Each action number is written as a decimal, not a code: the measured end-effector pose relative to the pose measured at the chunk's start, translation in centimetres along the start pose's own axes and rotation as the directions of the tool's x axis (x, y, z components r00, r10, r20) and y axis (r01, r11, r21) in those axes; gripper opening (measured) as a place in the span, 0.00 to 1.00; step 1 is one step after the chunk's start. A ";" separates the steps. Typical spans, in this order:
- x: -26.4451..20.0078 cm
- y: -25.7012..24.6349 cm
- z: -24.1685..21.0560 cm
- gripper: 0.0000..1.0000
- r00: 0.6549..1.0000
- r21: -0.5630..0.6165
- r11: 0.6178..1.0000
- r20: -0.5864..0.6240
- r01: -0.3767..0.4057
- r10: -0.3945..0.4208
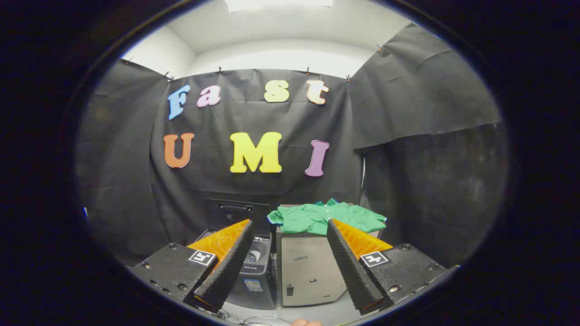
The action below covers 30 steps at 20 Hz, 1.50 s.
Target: Put the clothes into the washing machine and then close the washing machine lid.
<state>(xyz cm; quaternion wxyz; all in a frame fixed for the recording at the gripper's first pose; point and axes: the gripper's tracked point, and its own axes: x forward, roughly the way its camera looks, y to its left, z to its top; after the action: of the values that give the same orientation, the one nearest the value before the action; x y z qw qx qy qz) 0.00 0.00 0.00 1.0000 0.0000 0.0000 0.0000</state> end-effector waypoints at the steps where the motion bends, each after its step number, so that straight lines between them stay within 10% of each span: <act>1: -0.1 0.0 -0.1 1.00 1.000 0.002 1.000 0.000 -0.002 0.002; 30: -0.3 -1.0 -1.1 1.00 1.000 -0.023 1.000 0.001 0.007 -0.007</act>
<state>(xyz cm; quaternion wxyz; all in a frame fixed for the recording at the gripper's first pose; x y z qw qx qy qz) -0.30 -1.01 -1.07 0.9999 -0.0117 -0.0005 -0.0033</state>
